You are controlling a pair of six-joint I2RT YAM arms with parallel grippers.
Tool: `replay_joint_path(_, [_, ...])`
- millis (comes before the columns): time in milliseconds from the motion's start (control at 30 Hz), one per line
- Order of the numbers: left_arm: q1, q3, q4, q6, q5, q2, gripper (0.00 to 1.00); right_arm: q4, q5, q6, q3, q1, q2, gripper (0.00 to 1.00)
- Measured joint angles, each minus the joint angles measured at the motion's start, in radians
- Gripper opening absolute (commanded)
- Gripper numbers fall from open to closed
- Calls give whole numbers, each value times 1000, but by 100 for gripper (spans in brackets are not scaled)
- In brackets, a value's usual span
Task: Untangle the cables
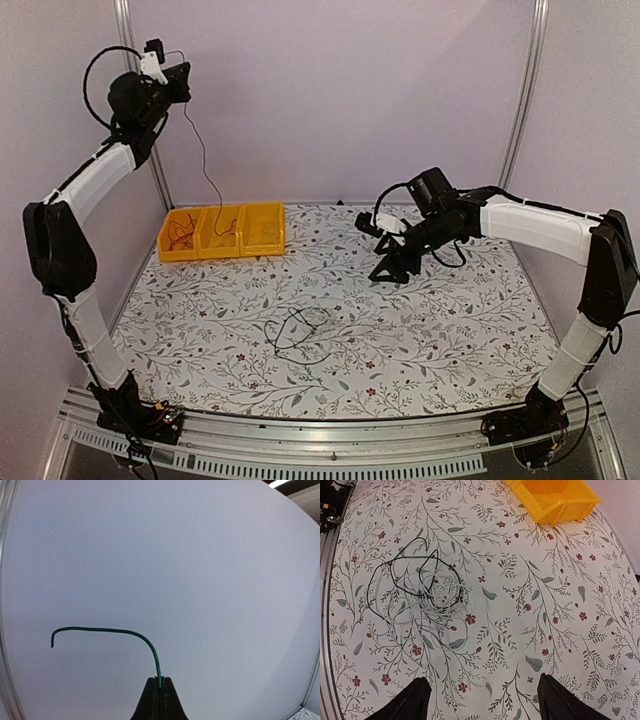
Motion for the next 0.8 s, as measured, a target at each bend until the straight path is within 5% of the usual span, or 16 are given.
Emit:
replay_joint_path(400, [-35,-539,-8,39,-71,-168,0,0,1,-11,-28,0,0,78])
replay_joint_path(800, [-65,-787,25,33,-100,-317,0,-3,-3,-10,-26,0,8,78])
